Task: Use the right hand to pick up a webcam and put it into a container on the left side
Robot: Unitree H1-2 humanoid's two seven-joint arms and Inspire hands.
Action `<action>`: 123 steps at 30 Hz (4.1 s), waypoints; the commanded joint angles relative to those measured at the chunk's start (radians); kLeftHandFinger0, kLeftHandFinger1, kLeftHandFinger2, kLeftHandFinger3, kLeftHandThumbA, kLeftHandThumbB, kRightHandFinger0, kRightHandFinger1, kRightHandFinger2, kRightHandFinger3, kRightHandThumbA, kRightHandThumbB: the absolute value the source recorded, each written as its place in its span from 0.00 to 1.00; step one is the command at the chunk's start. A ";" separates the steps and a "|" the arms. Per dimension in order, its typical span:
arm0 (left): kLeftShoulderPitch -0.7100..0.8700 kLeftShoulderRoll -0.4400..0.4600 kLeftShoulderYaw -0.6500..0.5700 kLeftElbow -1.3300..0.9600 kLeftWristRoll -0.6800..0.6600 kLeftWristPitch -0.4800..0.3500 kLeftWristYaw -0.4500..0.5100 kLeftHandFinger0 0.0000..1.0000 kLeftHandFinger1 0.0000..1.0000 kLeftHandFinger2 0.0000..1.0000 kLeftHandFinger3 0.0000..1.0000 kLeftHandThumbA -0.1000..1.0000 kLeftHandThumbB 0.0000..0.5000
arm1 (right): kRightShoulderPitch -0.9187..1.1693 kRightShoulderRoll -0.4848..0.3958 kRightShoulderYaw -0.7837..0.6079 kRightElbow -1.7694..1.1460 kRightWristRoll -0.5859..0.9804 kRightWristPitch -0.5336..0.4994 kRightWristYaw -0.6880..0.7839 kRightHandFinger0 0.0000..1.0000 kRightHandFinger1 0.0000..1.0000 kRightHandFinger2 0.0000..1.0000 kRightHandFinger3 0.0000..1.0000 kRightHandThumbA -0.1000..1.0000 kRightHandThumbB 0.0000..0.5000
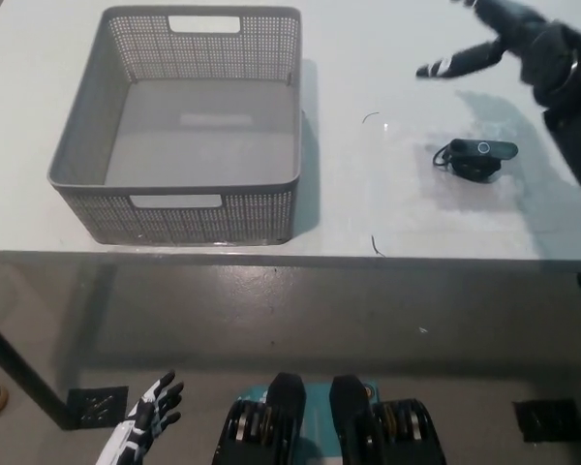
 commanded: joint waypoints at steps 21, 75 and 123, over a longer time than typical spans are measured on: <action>-0.015 0.005 0.008 -0.017 -0.005 -0.056 -0.027 1.00 1.00 1.00 1.00 1.00 0.21 | -0.007 0.030 0.069 0.365 -0.050 -0.135 -0.034 1.00 1.00 1.00 1.00 0.94 0.94; -0.058 0.010 0.017 0.000 0.017 -0.053 -0.031 1.00 1.00 1.00 1.00 1.00 0.19 | -0.084 0.017 -0.370 0.029 0.143 -0.442 -0.472 0.00 0.42 0.85 0.92 0.00 0.29; -0.090 0.028 -0.021 0.011 0.085 -0.045 -0.042 1.00 1.00 1.00 1.00 1.00 0.32 | -0.150 0.463 -0.194 0.235 0.083 -0.494 -0.425 0.60 0.72 0.85 0.87 0.39 0.57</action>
